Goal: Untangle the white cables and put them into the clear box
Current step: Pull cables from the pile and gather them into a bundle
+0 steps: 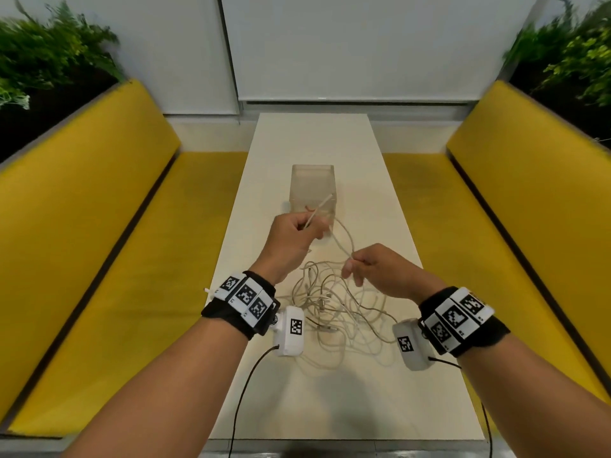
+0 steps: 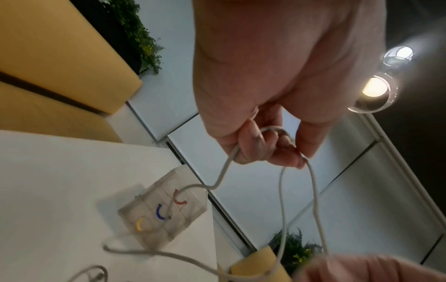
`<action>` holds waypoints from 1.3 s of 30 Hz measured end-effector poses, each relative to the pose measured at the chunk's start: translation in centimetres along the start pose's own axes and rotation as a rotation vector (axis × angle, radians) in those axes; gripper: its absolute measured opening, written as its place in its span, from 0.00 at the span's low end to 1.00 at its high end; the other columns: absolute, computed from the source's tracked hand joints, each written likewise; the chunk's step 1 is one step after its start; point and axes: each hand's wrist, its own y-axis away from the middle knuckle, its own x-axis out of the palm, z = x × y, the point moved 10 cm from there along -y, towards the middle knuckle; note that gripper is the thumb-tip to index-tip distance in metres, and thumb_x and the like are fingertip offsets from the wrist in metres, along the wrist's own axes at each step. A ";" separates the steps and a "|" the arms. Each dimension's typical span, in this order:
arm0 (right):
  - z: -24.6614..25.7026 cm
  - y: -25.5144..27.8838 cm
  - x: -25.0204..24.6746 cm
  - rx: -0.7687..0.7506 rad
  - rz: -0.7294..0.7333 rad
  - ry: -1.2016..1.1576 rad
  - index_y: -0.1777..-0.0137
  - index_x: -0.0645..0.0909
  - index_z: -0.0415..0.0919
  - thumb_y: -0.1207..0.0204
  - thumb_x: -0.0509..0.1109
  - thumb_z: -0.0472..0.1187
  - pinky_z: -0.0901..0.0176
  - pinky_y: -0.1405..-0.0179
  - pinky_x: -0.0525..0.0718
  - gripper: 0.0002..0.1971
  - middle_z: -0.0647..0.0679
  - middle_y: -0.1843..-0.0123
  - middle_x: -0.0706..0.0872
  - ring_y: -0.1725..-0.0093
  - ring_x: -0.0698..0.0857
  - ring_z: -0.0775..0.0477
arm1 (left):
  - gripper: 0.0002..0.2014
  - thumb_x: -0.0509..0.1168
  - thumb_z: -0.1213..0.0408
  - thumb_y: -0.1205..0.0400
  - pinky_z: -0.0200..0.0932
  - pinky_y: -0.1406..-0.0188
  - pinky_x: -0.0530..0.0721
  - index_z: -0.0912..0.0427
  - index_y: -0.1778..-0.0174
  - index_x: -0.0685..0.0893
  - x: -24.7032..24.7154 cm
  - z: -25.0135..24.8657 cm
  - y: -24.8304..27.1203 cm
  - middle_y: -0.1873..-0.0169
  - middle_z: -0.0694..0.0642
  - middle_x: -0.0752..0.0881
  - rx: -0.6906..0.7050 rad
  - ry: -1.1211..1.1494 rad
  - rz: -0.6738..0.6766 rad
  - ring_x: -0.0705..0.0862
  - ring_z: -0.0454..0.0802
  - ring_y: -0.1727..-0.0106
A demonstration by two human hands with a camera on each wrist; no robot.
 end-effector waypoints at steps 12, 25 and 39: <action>-5.3 4.1 0.0 0.018 -0.582 0.227 0.39 0.79 0.49 0.20 0.67 0.37 0.53 0.59 0.80 0.12 0.49 0.42 0.81 0.53 0.82 0.47 | 0.11 0.54 0.65 0.25 0.49 0.74 0.52 0.57 0.74 0.68 -6.0 3.7 1.4 0.78 0.59 0.68 0.055 0.552 -0.376 0.59 0.51 0.77; -6.8 -1.5 20.9 0.207 0.091 0.169 0.27 0.74 0.45 0.20 0.66 0.60 0.56 0.48 0.77 0.27 0.47 0.39 0.87 0.40 0.85 0.43 | 0.11 0.53 0.66 0.31 0.44 0.74 0.52 0.58 0.80 0.65 -8.5 8.4 4.2 0.83 0.56 0.67 0.043 0.613 -0.553 0.59 0.49 0.79; -8.5 -6.1 18.6 0.376 -0.168 -0.336 0.71 0.81 0.39 0.24 0.70 0.39 0.53 0.75 0.77 0.13 0.36 0.70 0.85 0.71 0.83 0.44 | 0.17 0.48 0.78 0.21 0.38 0.78 0.57 0.60 0.76 0.68 -7.6 7.5 4.2 0.81 0.58 0.69 0.086 0.567 -0.469 0.62 0.49 0.81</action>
